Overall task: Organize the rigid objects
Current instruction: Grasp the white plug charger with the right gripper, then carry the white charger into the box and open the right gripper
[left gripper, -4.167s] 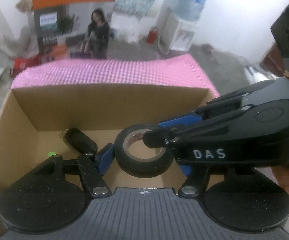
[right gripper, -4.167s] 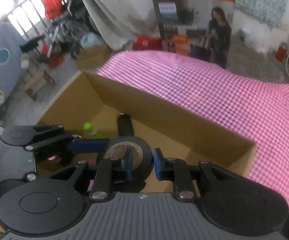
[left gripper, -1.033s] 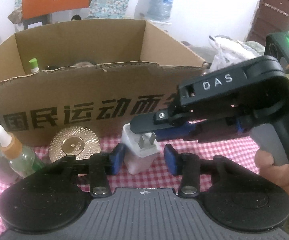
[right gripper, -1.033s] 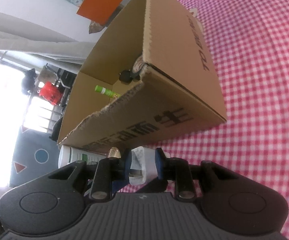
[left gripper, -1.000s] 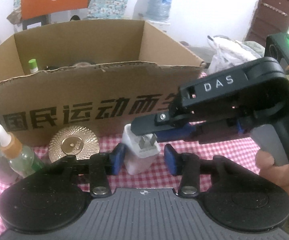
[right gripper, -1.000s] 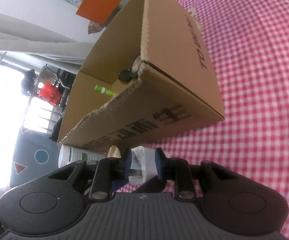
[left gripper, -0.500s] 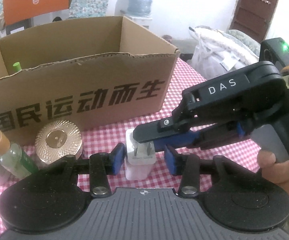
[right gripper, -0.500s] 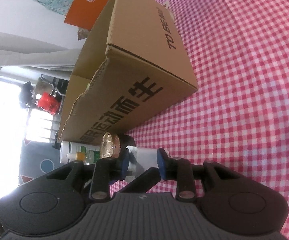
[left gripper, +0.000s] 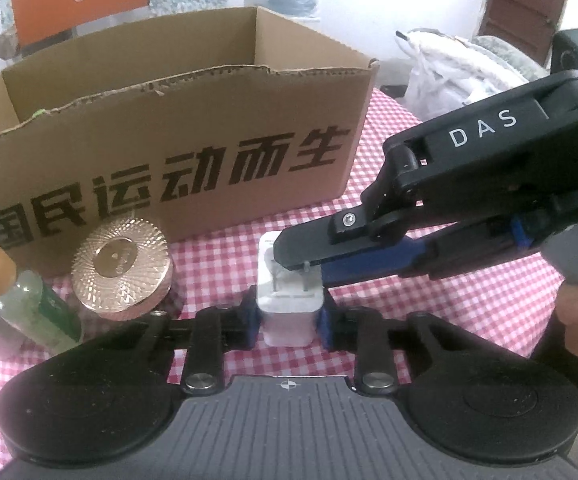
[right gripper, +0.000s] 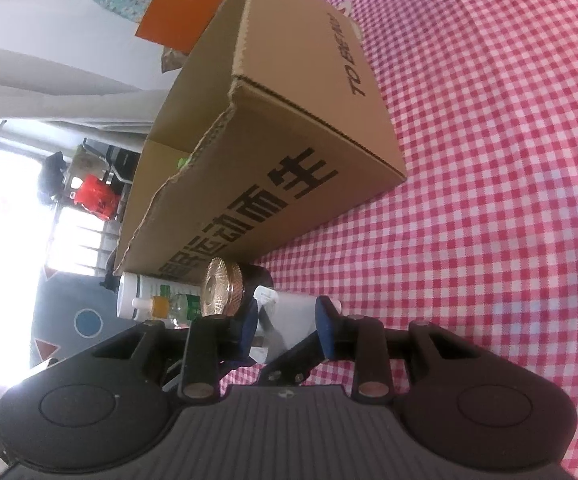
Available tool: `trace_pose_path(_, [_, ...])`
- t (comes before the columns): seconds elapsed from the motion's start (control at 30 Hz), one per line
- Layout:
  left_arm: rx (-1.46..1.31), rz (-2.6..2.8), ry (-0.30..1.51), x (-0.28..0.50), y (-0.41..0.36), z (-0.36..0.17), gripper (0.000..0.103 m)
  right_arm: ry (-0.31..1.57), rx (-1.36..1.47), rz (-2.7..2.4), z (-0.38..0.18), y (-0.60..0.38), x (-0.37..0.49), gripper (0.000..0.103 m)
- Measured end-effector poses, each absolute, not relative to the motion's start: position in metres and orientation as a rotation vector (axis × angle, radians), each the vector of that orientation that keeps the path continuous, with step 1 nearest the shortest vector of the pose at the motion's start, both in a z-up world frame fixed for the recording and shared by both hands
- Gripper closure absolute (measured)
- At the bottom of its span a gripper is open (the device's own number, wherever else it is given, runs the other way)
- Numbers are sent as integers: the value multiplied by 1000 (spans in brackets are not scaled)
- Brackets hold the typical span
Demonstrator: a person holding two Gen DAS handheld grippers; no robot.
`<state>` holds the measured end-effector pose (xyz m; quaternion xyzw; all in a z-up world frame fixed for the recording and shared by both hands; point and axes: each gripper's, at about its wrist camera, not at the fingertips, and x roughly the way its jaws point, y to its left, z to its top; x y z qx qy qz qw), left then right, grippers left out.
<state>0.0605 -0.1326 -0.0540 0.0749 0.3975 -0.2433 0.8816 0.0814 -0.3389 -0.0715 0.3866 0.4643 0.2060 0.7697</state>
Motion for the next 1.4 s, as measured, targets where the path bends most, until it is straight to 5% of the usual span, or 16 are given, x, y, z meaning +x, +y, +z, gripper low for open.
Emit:
trace_pose_path(0.33, [157, -478, 752, 42, -118, -26, 77, 942, 813, 489, -47, -319, 69, 69])
trace_pose_path(0.73, [138, -339, 560, 79, -97, 64, 77, 741, 643, 665, 60, -271, 126, 69])
trace_pose_path(1.4, [61, -289, 992, 214, -90, 4, 77, 1178, 630, 592, -11, -257, 278, 68])
